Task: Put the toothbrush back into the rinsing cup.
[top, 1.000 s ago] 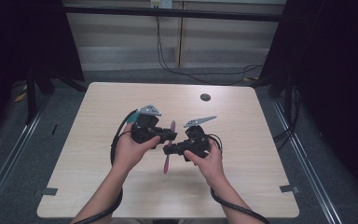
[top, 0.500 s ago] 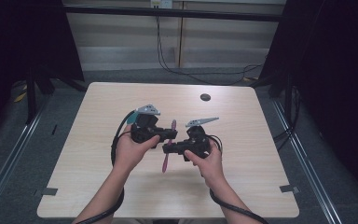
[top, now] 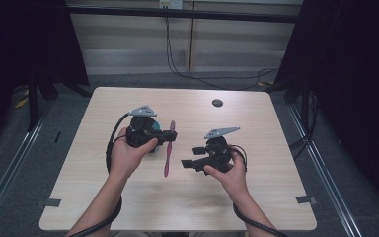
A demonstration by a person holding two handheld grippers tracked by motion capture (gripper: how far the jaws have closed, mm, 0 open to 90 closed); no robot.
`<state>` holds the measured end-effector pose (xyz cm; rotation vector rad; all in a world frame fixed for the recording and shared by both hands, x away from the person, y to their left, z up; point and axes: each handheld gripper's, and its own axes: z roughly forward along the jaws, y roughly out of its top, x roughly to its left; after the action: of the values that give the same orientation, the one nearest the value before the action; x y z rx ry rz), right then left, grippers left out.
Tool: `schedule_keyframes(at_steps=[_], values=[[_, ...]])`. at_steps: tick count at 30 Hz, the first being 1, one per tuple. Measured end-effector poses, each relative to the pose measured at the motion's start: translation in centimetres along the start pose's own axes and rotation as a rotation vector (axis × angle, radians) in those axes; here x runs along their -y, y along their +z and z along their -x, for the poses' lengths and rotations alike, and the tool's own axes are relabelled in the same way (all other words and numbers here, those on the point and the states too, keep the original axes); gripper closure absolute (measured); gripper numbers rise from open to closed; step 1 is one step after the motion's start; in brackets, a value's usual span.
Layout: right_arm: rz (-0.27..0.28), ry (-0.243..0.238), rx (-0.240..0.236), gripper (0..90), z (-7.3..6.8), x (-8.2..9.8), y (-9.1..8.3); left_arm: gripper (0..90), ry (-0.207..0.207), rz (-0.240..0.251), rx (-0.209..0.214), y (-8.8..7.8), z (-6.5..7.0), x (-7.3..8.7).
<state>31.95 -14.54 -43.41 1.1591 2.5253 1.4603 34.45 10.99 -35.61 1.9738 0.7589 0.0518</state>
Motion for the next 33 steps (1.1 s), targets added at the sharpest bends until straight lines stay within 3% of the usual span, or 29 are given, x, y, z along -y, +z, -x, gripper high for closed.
schedule_keyframes(at_steps=[3,6,11,20,27,30,33], values=[[-0.029,-0.011,0.059,17.3,0.9,1.0,-0.3,85.7,0.001,0.002,-0.006,-0.4,-0.3,-0.1],[-0.040,-0.011,0.073,15.2,1.2,1.4,-0.4,85.7,0.000,0.002,-0.014,-0.6,-0.5,-0.2],[-0.091,-0.019,0.142,14.7,2.0,2.7,-0.6,85.7,-0.001,0.004,-0.024,-1.1,-0.7,-0.3],[-0.165,-0.068,0.212,14.7,2.8,4.8,-0.3,85.7,0.003,0.008,-0.049,-1.9,-1.1,-0.6],[-0.187,-0.070,0.233,14.7,3.2,5.9,0.0,85.7,0.004,0.020,-0.071,-2.6,-1.6,-1.1],[-0.191,-0.094,0.244,14.6,3.3,6.5,0.1,85.6,0.004,0.028,-0.079,-2.9,-1.8,-1.4],[-0.196,-0.106,0.278,13.8,3.2,7.2,0.3,85.6,0.006,0.034,-0.086,-3.3,-2.0,-1.8]])
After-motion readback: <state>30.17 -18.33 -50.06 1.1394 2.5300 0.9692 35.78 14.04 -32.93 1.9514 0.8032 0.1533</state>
